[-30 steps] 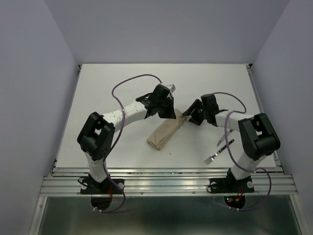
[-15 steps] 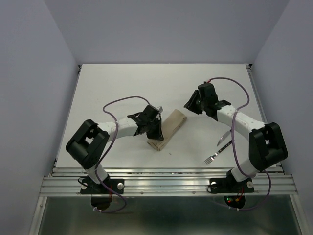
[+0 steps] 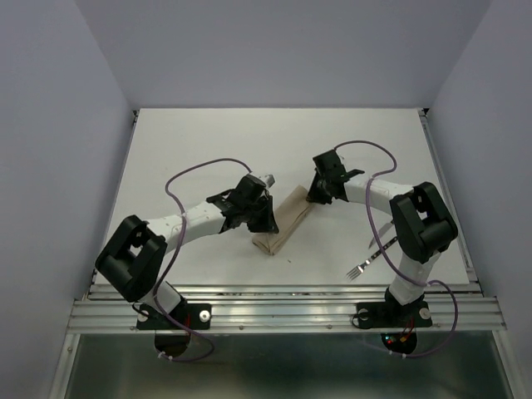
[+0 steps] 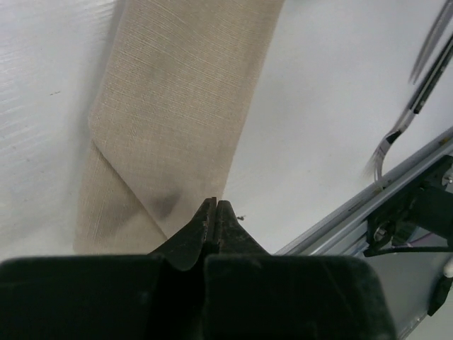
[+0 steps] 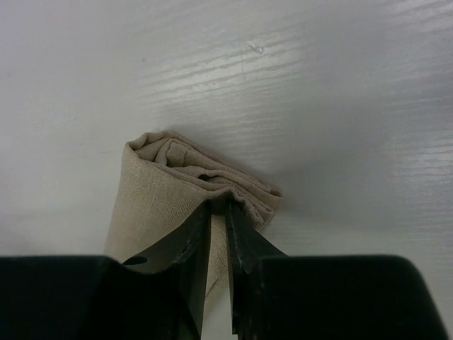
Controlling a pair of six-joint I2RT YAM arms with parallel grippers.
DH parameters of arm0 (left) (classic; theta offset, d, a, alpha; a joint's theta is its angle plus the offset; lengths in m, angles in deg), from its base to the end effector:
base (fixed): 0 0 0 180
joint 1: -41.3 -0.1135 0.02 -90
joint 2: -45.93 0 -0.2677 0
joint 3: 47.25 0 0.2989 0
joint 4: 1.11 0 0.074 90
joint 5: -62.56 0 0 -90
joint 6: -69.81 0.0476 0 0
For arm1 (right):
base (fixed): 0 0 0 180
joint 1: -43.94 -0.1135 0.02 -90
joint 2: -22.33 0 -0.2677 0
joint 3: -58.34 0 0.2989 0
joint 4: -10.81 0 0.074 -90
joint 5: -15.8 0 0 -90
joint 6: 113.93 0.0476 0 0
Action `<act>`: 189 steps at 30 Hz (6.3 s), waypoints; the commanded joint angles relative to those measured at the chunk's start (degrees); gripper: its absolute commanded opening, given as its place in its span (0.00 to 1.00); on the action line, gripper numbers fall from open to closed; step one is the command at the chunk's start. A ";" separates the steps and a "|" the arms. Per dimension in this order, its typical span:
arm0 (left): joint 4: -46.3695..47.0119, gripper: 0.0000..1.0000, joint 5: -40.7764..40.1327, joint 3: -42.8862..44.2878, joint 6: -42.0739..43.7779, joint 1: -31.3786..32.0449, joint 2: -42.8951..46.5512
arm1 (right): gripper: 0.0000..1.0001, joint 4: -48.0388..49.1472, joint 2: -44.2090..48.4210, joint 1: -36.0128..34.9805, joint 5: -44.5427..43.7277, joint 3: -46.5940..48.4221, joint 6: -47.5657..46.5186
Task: Fold the napkin into a case and place the utensils inside
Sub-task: Smooth out the smaller rectangle-folded napkin at the center of the board, then pick up the top corner of the smaller rectangle folded napkin from the center of the board.
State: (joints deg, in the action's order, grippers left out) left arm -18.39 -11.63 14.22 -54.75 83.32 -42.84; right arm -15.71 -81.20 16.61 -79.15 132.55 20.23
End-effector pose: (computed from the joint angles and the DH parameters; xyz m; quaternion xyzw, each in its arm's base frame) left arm 0.2626 -0.2541 0.1600 0.1124 0.9083 -0.3365 0.2215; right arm 0.3674 0.1852 0.1269 0.1523 0.9429 0.1379 0.2623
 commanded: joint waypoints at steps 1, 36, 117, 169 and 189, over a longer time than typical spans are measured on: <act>-3.26 0.00 -0.43 0.13 0.20 0.34 6.84 | 0.20 -0.80 -1.42 0.17 -2.35 1.18 -0.39; -0.82 0.00 -5.17 -11.30 -5.51 0.35 11.52 | 0.24 -0.62 1.75 0.17 -1.47 0.83 -0.48; -21.99 0.33 -34.44 60.50 19.54 14.41 -42.01 | 1.00 -9.85 32.25 20.83 -0.94 -20.53 -7.69; -15.58 0.00 -25.05 51.37 17.87 10.98 -32.96 | 1.00 -10.72 33.83 20.83 4.42 -17.46 -9.62; -12.94 0.01 -18.19 49.43 16.55 8.96 -32.69 | 1.00 -9.23 32.86 20.83 8.12 -18.25 -9.97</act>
State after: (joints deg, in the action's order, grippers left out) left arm -32.48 -30.90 62.39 -38.08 92.30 -78.14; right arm -26.42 -48.90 37.13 -71.65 112.72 11.16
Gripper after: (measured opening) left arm 0.022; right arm 0.998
